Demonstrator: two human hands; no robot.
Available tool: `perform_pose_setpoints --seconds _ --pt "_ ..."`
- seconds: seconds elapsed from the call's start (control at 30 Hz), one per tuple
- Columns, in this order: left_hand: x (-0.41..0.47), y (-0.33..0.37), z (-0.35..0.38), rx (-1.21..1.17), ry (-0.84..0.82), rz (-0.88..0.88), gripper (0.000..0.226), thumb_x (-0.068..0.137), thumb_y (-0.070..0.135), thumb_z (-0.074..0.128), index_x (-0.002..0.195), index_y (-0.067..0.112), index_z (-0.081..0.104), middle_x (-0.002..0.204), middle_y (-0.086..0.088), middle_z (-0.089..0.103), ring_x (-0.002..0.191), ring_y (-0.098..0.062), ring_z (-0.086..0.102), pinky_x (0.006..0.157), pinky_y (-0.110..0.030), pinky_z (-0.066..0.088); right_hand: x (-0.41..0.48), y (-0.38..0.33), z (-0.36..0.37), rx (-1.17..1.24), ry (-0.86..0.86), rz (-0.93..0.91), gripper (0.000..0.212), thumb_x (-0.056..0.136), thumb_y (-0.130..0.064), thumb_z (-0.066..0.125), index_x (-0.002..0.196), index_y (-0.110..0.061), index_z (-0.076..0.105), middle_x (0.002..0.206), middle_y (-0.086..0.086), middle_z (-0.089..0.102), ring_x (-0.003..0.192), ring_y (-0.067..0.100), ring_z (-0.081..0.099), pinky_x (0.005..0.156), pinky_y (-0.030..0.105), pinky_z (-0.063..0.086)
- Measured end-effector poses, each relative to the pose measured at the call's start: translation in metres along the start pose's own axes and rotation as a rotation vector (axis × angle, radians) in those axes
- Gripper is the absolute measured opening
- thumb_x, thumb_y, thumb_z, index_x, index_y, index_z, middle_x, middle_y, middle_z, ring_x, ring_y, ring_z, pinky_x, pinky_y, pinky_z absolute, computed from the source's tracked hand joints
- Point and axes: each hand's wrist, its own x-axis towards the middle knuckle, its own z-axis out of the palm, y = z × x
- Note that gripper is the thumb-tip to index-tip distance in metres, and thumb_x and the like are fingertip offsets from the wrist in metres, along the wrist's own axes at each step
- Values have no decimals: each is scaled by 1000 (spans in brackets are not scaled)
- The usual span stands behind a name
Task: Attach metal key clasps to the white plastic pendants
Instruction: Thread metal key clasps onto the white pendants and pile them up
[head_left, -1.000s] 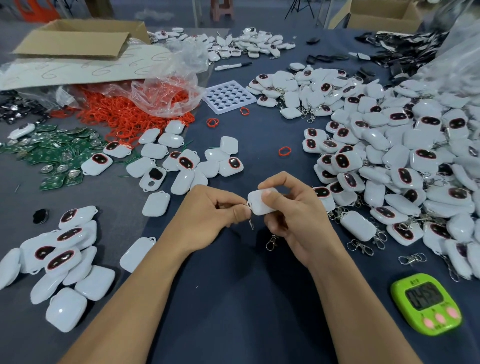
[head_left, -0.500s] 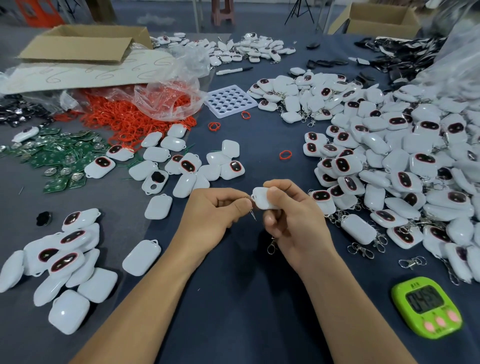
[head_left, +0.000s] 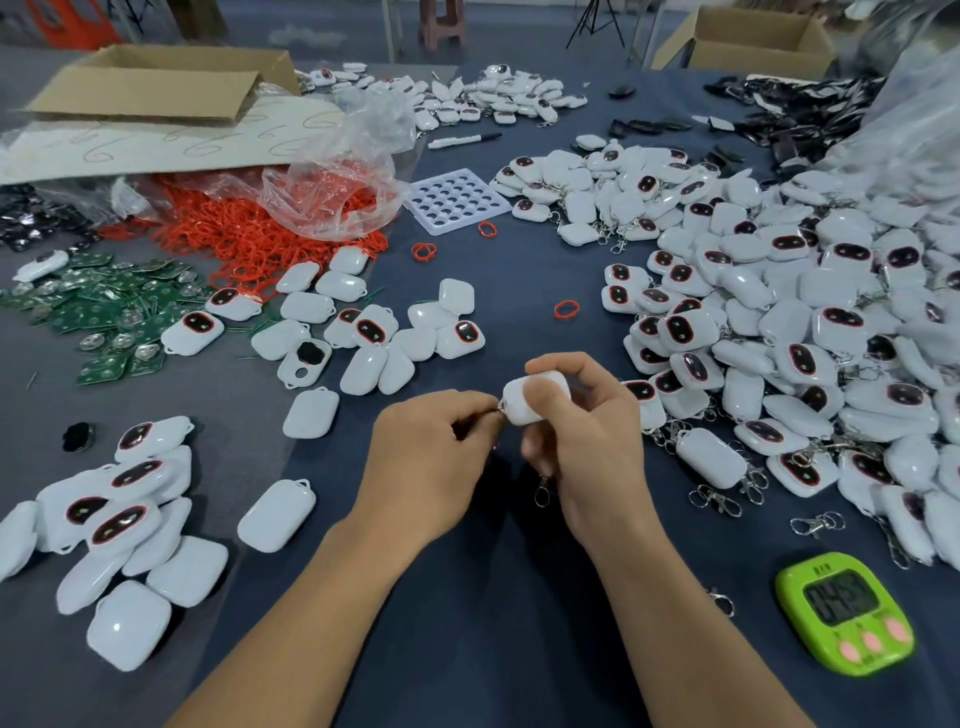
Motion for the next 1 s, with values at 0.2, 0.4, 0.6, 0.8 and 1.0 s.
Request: perform_pose_setpoints --seconds 0.2,0.4,0.6,0.8,1.0 --pt "3 7 -3 -398 -112 -132 18 81 35 76 89 51 76 78 13 76 72 -10 70 62 -24 53 7 -5 -3 272 23 221 13 101 -1 57 99 -10 65 71 12 70 41 14 51 34 21 33" --pt "5 3 -1 -403 -17 -110 18 87 31 75 81 47 78 65 18 69 58 3 54 56 -10 41 4 -5 -3 242 -6 181 15 100 1 58 99 -12 66 76 13 72 42 14 50 36 21 33" --pt "0 3 4 -161 39 -47 15 84 38 62 78 31 74 67 9 65 68 -10 59 61 -21 43 1 -4 0 165 12 142 16 96 2 64 93 -13 69 68 9 65 39 15 45 36 20 30" --pt "-5 4 8 290 67 232 23 91 21 58 72 19 71 64 6 50 63 -17 46 62 -32 39 -4 -4 -3 -79 -35 3 14 74 -15 73 86 -22 73 72 11 65 46 17 49 43 21 39" --pt "-2 5 4 -13 32 6 13 88 33 63 78 29 70 73 10 64 73 -11 59 68 -27 48 -1 -6 -3 55 -51 57 13 88 -6 66 91 -16 74 73 9 67 43 16 48 38 22 33"
